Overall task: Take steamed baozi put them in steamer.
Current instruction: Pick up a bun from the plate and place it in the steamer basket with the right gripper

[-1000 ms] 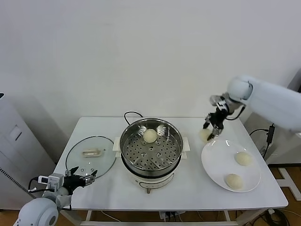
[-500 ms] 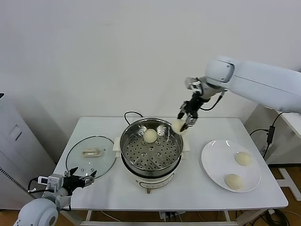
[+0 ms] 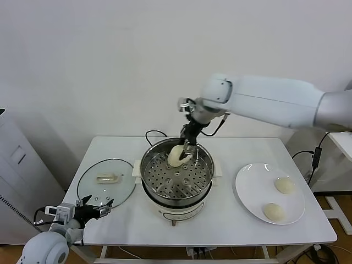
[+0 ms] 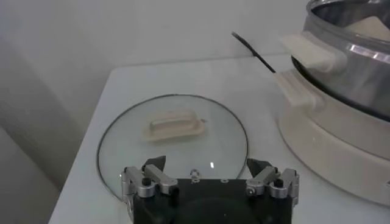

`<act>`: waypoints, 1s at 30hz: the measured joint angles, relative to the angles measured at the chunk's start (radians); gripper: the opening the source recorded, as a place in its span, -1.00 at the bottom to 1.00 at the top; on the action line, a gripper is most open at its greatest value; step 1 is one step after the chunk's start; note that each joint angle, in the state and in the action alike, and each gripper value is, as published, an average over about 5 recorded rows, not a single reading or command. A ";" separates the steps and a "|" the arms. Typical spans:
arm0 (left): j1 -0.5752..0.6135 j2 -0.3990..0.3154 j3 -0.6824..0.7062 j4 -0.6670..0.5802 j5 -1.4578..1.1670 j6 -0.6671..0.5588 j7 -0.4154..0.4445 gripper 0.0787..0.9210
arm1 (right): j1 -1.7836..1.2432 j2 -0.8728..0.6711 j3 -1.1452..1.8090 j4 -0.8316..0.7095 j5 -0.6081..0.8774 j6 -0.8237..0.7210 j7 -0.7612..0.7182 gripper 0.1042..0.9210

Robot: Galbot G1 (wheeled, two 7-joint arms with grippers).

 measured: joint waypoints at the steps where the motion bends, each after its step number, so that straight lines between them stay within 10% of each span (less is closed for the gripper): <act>1: 0.001 0.000 -0.001 0.001 0.000 -0.001 0.000 0.77 | -0.008 0.009 0.001 -0.002 0.002 -0.006 0.010 0.03; 22: 0.009 -0.005 -0.013 0.004 -0.003 -0.006 0.001 0.77 | -0.176 0.134 0.032 -0.077 -0.009 -0.071 0.137 0.04; 30: 0.014 -0.006 -0.017 0.004 -0.006 -0.009 0.001 0.77 | -0.191 0.133 0.043 -0.084 -0.012 -0.074 0.147 0.48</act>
